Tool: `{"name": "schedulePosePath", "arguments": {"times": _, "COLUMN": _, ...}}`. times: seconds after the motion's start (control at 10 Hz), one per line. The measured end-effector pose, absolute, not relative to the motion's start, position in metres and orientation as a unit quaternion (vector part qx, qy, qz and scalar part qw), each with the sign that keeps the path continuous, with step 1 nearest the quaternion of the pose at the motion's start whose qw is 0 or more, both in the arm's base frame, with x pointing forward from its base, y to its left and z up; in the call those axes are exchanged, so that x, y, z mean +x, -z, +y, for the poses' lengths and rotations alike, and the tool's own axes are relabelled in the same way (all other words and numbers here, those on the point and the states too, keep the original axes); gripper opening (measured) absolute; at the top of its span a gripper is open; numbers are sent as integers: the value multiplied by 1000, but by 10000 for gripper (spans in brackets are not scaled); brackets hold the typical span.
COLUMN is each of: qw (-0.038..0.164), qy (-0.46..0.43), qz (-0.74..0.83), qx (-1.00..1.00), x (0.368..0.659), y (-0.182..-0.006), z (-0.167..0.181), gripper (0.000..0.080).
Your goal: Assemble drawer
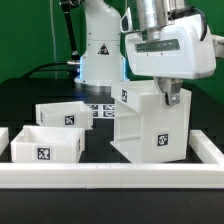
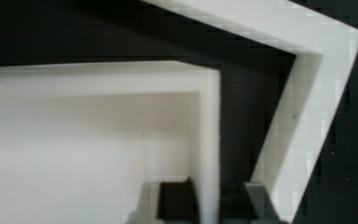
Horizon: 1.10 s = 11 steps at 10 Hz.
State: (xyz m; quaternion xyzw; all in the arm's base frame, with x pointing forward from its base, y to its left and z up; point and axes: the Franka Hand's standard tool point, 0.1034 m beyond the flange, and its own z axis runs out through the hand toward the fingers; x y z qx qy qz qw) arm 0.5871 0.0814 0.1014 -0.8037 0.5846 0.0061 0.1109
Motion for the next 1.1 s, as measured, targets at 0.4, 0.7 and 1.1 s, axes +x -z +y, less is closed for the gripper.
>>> {"name": "schedulePosePath", "arguments": {"times": 0.4, "qw": 121, "qy": -7, "qz": 600, "qx": -791, "x": 612, "y": -104, "z": 88, "gripper": 45}}
{"name": "schedulePosePath", "arguments": {"times": 0.7, "qw": 125, "qy": -10, "qz": 610, "qx": -782, "x": 632, "y": -105, "z": 85, "gripper": 44}}
{"name": "schedulePosePath", "arguments": {"times": 1.1, "qw": 116, "qy": -50, "qz": 624, "qx": -771, "x": 645, "y": -101, "z": 87, "gripper": 46}}
